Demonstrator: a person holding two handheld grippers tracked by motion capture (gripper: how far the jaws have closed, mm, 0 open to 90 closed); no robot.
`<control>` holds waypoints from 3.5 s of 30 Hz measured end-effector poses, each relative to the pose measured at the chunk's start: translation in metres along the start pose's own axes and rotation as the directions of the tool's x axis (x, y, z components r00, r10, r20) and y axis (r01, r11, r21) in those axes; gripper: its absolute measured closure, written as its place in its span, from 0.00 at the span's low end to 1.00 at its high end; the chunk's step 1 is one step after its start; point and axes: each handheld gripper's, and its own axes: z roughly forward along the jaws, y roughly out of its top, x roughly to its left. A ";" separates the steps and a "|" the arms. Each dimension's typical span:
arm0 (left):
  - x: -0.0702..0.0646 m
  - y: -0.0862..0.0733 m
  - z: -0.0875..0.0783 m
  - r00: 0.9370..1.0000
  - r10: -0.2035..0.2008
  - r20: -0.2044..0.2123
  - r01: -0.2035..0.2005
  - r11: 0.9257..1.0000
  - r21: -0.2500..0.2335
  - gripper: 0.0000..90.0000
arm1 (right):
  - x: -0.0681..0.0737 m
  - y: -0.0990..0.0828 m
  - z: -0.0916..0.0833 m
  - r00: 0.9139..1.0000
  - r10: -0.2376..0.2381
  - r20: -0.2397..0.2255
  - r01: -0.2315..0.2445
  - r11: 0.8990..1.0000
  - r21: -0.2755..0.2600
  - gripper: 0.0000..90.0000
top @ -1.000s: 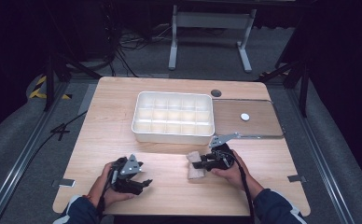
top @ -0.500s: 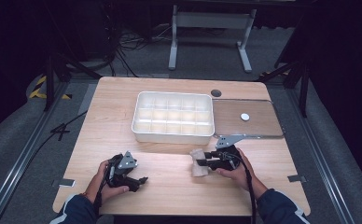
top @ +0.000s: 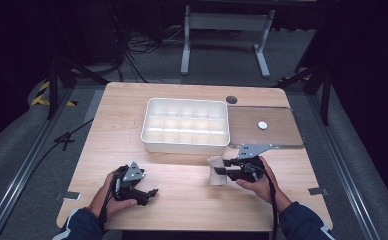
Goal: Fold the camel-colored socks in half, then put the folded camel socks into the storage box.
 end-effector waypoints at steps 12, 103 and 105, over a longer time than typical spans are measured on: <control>0.001 0.001 0.002 1.000 -0.002 0.004 0.002 1.000 0.005 0.13 | 0.002 0.006 -0.013 0.998 -0.034 0.045 0.036 0.999 -0.040 0.75; -0.002 0.007 0.008 1.000 0.018 0.016 -0.018 1.000 0.011 0.09 | -0.039 0.081 0.021 0.956 -0.073 0.283 0.111 0.987 -0.119 0.75; -0.002 0.007 0.008 1.000 0.018 0.016 -0.018 1.000 0.011 0.09 | -0.039 0.081 0.027 0.955 -0.080 0.285 0.116 0.987 -0.110 0.75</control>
